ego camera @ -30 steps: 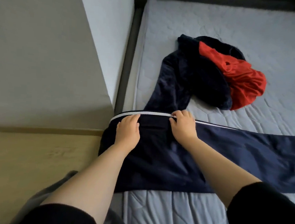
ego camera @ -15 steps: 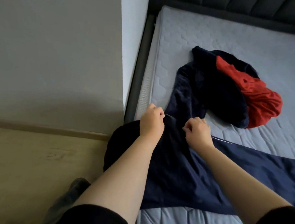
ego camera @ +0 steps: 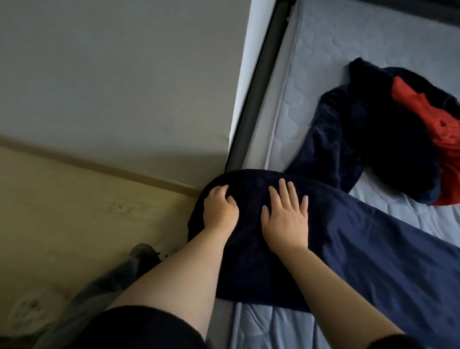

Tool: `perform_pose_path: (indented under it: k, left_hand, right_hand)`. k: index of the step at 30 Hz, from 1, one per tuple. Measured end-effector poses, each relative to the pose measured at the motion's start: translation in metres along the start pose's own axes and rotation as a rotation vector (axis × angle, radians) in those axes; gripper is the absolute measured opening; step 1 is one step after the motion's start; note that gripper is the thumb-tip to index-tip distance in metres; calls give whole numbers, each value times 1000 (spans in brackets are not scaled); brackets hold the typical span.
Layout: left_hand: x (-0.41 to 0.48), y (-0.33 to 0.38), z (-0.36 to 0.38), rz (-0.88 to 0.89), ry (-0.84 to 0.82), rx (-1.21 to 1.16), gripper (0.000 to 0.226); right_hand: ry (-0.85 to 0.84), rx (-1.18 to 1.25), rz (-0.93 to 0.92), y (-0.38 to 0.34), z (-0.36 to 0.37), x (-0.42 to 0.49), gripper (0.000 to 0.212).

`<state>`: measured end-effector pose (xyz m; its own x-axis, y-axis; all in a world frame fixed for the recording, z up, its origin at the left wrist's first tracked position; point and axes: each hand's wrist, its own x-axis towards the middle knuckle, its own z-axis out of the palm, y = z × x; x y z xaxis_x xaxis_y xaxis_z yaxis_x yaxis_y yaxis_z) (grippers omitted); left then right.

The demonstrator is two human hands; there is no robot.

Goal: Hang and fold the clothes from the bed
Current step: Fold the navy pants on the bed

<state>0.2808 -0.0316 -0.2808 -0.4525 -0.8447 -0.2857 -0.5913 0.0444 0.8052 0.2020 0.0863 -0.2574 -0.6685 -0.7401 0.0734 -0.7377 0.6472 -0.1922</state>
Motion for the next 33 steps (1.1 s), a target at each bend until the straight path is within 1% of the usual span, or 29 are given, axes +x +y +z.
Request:
perform_pose_path:
  k: [2, 4, 5, 6, 11, 13, 17, 19, 20, 22, 24, 27, 30, 32, 33]
  left_hand:
    - [-2, -26, -9, -221, -106, -48, 46]
    - [-8, -50, -16, -522, -194, -135, 49]
    - [-13, -59, -20, -636, -244, -208, 49]
    - [-17, -67, -21, -701, -277, -308, 48]
    - [-44, -77, -23, -818, -236, -782, 38]
    - [-45, -74, -32, -925, -237, -927, 42]
    - [-35, -69, -59, -1111, -92, -1192, 43]
    - [-29, -70, -64, -1188, 55, -1369, 50]
    - [-26, -71, -64, -1192, 117, -1415, 52]
    - [-23, -72, -66, -1112, 184, -1422, 47]
    - [-19, -69, -70, -984, 216, -1456, 45]
    - [-14, -59, -86, -792, 235, -1575, 50]
    - [-15, -45, -111, -666, 205, -1632, 34]
    - [-16, -28, -128, -600, 209, -1575, 24]
    - [-18, -17, -136, -557, 229, -1496, 20]
  right_hand:
    - [-11, -20, -16, 10, 11, -7, 53]
    - [36, 19, -21, 13, 15, -8, 52]
    - [58, 40, -18, 13, 16, -7, 53]
    - [76, 56, -13, 12, 17, -7, 54]
    - [132, 98, -11, 12, 22, -7, 60]
    - [143, 104, -11, 11, 25, -5, 60]
    - [159, 105, -15, 13, 27, -4, 60]
    - [154, 96, -17, 14, 28, -3, 61]
    - [146, 92, -16, 14, 29, -3, 62]
    - [113, 75, -15, 14, 30, -1, 63]
    - [57, 27, -11, 14, 32, 1, 64]
    - [-9, -62, 5, 15, 34, 4, 65]
    - [-62, -154, -2, 11, 34, 7, 63]
    - [-101, -195, 5, 8, 30, 9, 63]
    - [-119, -198, 7, 7, 26, 10, 63]
